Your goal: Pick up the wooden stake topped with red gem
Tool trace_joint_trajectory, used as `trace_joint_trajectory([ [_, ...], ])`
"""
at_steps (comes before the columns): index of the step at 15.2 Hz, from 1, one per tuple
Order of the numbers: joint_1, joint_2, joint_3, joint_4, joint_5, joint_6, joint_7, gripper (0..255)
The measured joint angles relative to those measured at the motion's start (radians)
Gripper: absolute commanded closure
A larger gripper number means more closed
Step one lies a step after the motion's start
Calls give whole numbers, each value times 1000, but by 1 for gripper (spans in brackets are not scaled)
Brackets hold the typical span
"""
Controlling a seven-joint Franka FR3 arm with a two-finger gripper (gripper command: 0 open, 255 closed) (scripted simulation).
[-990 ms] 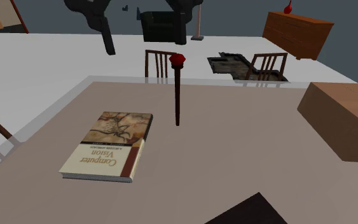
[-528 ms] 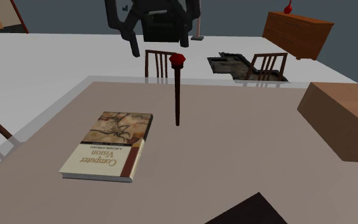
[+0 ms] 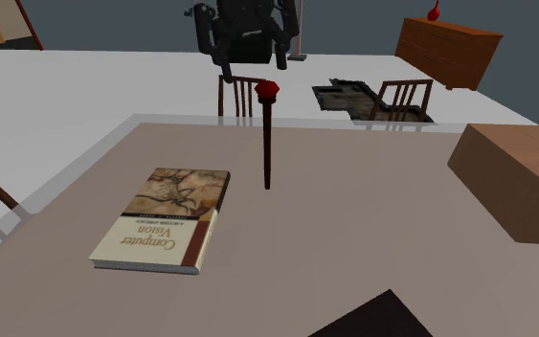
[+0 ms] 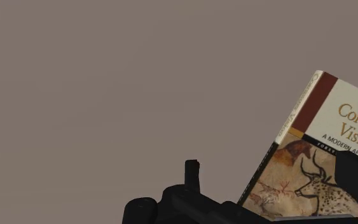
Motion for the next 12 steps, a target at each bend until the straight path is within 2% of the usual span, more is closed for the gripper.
trace_joint_trajectory([
  [5, -20, 178, -19, 176, -22, 20, -23, 0],
  [9, -33, 335, -30, 362, -32, 6, -40, 0],
  [12, -38, 382, -34, 404, -36, 17, -44, 0],
])
